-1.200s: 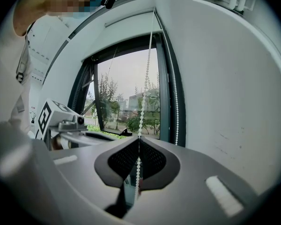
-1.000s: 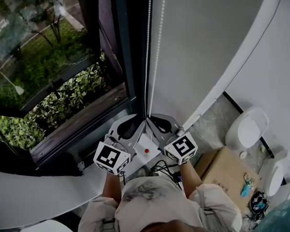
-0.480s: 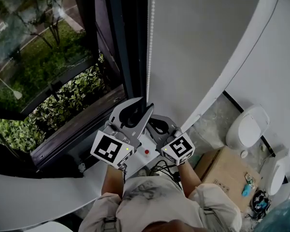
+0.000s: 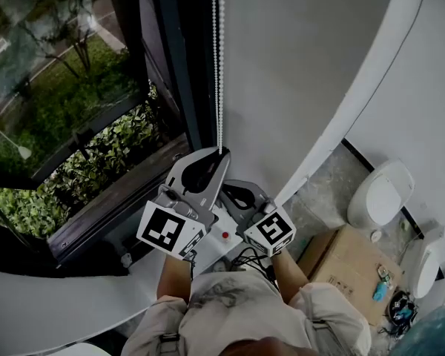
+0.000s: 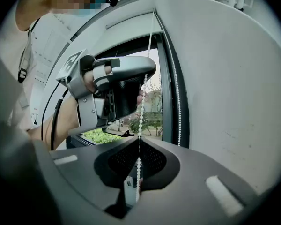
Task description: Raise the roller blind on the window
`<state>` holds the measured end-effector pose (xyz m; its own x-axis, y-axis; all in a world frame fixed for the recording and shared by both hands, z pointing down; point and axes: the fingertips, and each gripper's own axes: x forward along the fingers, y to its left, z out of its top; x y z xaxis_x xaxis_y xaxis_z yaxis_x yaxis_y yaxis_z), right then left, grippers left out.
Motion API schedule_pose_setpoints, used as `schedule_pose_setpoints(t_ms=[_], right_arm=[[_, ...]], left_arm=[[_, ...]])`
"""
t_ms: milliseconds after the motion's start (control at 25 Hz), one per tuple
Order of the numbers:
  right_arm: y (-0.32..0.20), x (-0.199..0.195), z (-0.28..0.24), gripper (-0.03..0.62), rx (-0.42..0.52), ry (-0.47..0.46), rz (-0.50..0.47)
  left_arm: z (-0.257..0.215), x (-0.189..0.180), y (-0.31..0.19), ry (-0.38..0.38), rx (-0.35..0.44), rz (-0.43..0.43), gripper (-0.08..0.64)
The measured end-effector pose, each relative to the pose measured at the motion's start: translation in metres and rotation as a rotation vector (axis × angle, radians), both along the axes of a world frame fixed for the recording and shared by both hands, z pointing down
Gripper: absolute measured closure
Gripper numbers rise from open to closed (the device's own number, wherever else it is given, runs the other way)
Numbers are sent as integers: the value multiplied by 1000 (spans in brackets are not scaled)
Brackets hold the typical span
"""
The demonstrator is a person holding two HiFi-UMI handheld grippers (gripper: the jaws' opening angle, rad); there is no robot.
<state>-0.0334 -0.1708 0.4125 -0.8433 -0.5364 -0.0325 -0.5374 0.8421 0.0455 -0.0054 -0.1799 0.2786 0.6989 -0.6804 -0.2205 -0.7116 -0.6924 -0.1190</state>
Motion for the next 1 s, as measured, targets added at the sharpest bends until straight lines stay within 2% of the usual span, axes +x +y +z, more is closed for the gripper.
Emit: schedule_pose_setpoints(t_ms=[320, 1000], right_arm=[[-1, 2, 7, 581, -6, 21, -1], [0, 0, 68, 581, -112, 92, 12]], left_arm=[[8, 0, -1, -3, -24, -20, 537], [71, -5, -10, 14, -163, -28, 537]])
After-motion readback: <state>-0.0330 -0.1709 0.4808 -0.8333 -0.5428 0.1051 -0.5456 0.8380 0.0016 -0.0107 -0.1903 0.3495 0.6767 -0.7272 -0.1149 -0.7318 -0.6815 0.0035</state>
